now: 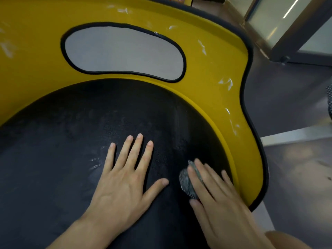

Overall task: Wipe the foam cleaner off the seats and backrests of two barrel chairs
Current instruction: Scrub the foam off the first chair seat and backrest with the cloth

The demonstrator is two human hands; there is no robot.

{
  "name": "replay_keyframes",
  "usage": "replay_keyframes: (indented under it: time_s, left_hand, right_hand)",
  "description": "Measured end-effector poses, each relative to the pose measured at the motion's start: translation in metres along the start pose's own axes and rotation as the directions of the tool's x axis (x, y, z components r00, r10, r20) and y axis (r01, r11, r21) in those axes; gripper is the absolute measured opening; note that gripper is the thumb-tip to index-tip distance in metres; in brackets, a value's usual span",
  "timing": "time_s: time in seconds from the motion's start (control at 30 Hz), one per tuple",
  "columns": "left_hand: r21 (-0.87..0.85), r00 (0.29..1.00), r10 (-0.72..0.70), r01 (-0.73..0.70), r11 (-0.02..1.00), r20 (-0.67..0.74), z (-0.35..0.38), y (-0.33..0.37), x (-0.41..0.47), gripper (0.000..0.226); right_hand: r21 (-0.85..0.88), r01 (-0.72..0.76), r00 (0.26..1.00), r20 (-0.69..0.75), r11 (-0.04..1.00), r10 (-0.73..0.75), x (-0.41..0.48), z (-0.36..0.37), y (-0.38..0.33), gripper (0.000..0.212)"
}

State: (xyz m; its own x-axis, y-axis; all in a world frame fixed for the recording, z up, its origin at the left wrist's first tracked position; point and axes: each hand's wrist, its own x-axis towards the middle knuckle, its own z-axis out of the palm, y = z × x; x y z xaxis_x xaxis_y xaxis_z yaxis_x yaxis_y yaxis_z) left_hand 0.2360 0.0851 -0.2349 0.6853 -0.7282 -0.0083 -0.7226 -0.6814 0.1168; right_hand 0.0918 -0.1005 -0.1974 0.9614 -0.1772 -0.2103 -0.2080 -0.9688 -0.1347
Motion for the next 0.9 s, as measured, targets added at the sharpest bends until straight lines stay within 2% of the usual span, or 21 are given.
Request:
replay_keyframes:
  time_s: [0.1,0.2,0.27,0.33,0.4,0.47,0.57,0.63,0.67,0.73,0.8,0.9]
  left_hand:
    - [-0.012,0.998,-0.056,0.056,0.998,-0.005,-0.001,0.003,-0.001,0.091]
    - [-0.019,0.989,-0.147,0.147,0.989,-0.007,-0.004,0.005,0.0,0.099]
    - [-0.018,0.984,-0.178,0.178,0.984,0.001,-0.003,0.005,0.0,0.103]
    - [-0.017,0.982,-0.191,0.191,0.981,0.006,-0.003,0.006,0.0,0.106]
    - [-0.015,0.981,-0.192,0.192,0.981,0.013,-0.002,0.005,0.001,0.107]
    - [-0.013,0.982,-0.187,0.187,0.982,0.022,-0.003,0.005,0.001,0.107]
    - [-0.009,0.983,-0.181,0.181,0.983,0.035,-0.003,0.005,0.001,0.106]
    - [-0.002,0.984,-0.175,0.175,0.985,0.039,-0.002,0.004,0.001,0.105]
    - [0.0,0.985,-0.168,0.168,0.986,0.043,-0.002,0.004,0.002,0.104]
    - [-0.01,0.991,-0.128,0.129,0.992,0.042,-0.003,0.004,0.001,0.101]
    - [-0.035,0.998,-0.053,0.054,0.998,0.04,-0.003,0.014,0.001,0.1]
    - [-0.034,0.998,0.014,-0.012,0.999,0.053,-0.002,0.031,0.0,0.105]
  right_hand:
    - [-0.029,0.049,0.998,-0.045,0.998,-0.05,0.008,0.012,0.01,0.055]
    - [0.01,0.01,0.998,-0.061,1.0,-0.009,0.059,-0.001,0.013,0.068]
    - [0.025,-0.054,0.995,-0.083,0.998,0.056,0.099,-0.015,0.013,0.068]
    - [0.053,-0.094,0.984,-0.145,0.994,0.101,0.124,-0.025,0.01,0.06]
    - [0.153,-0.1,0.976,-0.175,0.983,0.127,0.119,-0.024,0.008,0.051]
    - [0.238,-0.102,0.982,-0.133,0.966,0.136,0.091,-0.02,0.009,0.052]
    - [0.175,-0.063,0.998,0.026,0.983,0.059,0.038,-0.022,0.015,0.059]
    - [0.209,-0.021,0.995,0.097,0.978,0.001,0.013,-0.025,0.013,0.068]
    - [0.229,0.013,0.997,0.077,0.973,-0.031,0.005,-0.023,0.013,0.079]
    - [0.212,0.071,0.996,-0.071,0.975,-0.058,-0.004,-0.017,0.014,0.09]
    - [0.249,0.039,0.978,-0.208,0.968,0.014,-0.003,-0.01,0.016,0.077]
    - [0.221,0.04,0.969,-0.246,0.974,0.017,0.018,-0.004,0.018,0.054]
